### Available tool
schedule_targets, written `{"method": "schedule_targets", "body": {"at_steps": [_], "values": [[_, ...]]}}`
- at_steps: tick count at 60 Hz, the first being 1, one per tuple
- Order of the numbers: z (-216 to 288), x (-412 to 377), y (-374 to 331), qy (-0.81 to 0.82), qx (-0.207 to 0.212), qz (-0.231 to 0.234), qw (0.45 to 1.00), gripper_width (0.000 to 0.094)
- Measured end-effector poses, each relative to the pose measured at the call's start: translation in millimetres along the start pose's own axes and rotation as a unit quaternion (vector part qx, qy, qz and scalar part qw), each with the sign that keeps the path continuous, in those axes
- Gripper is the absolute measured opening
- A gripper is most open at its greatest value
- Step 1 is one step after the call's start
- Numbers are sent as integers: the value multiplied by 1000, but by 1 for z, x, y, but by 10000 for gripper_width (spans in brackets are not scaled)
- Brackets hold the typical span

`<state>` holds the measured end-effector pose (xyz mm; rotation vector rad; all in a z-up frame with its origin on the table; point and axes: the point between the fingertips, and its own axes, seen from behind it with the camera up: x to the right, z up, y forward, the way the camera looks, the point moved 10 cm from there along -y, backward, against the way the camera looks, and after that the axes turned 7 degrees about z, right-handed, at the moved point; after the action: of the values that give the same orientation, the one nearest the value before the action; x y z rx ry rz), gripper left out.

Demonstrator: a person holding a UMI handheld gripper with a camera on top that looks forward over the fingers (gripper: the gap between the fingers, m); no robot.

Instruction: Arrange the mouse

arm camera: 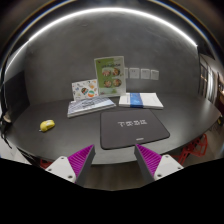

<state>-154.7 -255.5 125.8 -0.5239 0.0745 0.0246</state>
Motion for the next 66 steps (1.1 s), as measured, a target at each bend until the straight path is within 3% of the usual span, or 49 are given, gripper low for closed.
{"method": "schedule_targets", "body": {"at_steps": [4, 12, 29, 38, 51, 53, 54, 66], "values": [[4, 35, 24, -4, -5, 1, 1000, 828], [3, 6, 36, -19, -6, 45, 999, 827], [-16, -142, 86, -39, -27, 152, 987, 828], [-21, -223, 125, -66, -43, 180, 981, 826], [-7, -291, 193, -96, -74, 150, 981, 822], [-2, -298, 203, -100, -77, 142, 982, 879], [0, -302, 207, -98, -77, 141, 982, 826], [24, -322, 252, -77, -96, 108, 987, 830]]}}
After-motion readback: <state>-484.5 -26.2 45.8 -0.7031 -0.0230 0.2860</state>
